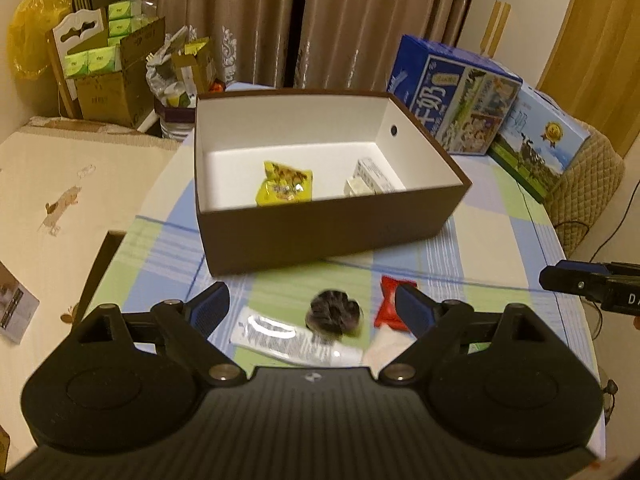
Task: Organize objects
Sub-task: 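Withdraw both tools from the box back toward the remaining items, then grasp the green medicine box with the right tool while the left tool approaches the white tube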
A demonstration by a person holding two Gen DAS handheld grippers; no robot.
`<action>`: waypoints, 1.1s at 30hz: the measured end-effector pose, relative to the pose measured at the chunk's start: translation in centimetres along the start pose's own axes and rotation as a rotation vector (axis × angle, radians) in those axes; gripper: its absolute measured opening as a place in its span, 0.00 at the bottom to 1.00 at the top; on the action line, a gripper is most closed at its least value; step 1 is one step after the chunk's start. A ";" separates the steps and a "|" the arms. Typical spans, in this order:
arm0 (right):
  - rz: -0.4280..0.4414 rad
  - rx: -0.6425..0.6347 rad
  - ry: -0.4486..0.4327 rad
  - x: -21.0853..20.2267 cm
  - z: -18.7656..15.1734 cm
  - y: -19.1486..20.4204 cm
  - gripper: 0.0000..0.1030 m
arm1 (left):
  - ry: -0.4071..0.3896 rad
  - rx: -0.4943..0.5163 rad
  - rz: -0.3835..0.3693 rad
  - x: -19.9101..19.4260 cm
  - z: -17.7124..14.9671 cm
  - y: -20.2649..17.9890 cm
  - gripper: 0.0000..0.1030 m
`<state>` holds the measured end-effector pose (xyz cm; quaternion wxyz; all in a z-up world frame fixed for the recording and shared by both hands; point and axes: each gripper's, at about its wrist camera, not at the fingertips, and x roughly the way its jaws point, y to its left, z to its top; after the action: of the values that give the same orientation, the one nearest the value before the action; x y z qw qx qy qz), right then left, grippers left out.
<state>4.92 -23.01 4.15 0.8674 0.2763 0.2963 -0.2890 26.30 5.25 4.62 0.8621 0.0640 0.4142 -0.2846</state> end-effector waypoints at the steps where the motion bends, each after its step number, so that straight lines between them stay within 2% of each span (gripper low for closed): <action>1: 0.000 0.002 0.003 -0.1 -0.2 0.0 0.45 | 0.004 0.001 -0.001 -0.1 -0.3 -0.2 0.85; 17: -0.019 0.020 0.071 -1.5 -4.6 -1.1 0.45 | 0.085 -0.014 0.011 -0.3 -5.2 -1.8 0.85; 33: -0.041 0.024 0.162 -0.7 -8.1 -1.9 0.45 | 0.134 -0.034 0.050 -0.1 -7.5 -1.4 0.85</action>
<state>0.34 -18.77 -1.39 0.8311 0.3032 0.3674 -0.2869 20.42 6.71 0.03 0.8402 0.0786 0.4742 -0.2510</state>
